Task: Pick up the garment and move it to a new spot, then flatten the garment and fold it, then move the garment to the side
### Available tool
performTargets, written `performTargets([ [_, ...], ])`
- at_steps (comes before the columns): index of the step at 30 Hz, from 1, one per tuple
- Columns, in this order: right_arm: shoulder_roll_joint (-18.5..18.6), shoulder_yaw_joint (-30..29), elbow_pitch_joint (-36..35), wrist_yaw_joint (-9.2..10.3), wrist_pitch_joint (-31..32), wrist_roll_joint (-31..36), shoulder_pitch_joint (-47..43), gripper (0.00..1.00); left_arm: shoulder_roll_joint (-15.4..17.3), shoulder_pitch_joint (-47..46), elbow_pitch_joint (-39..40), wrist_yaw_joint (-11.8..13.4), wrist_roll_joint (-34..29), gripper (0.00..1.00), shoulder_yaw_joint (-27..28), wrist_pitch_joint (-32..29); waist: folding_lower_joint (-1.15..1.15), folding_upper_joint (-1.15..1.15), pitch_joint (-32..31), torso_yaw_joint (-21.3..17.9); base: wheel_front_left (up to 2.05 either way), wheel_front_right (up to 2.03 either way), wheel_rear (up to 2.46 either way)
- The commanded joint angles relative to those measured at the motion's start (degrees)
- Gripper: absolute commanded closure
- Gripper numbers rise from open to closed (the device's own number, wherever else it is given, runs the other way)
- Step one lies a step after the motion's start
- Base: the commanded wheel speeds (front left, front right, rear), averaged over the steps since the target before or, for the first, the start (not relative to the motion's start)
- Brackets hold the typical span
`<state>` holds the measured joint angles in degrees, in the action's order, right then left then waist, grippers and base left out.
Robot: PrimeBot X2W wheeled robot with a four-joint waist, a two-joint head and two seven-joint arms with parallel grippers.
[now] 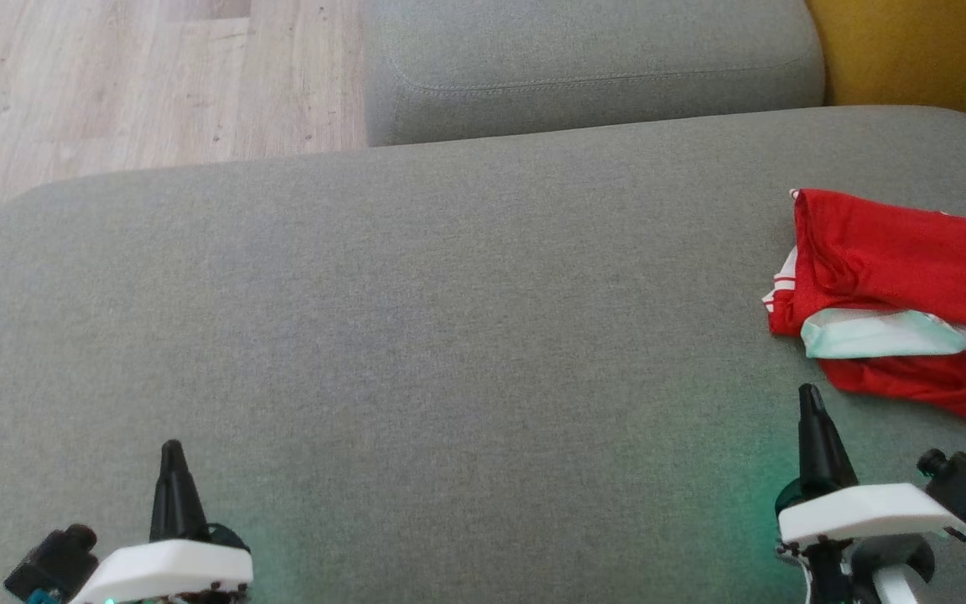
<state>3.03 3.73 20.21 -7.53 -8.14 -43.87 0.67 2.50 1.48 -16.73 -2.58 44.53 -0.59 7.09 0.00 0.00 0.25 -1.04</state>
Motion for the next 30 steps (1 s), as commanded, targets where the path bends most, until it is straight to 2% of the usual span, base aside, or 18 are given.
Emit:
performTargets([
  [1,0.84,0.04,-2.22,0.02,0.14,-1.35,3.18,1.0,0.18,-2.75,1.99,-0.42,1.11,1.0,1.19,-0.23,0.0,0.0,0.0,0.01,0.0,0.0,0.0],
  [30,1.01,-2.92,-3.69,0.02,4.74,-18.79,3.95,1.0,0.25,-4.52,2.23,-2.03,17.79,1.0,3.31,-5.02,0.0,0.0,-0.03,0.38,0.0,0.0,0.0],
])
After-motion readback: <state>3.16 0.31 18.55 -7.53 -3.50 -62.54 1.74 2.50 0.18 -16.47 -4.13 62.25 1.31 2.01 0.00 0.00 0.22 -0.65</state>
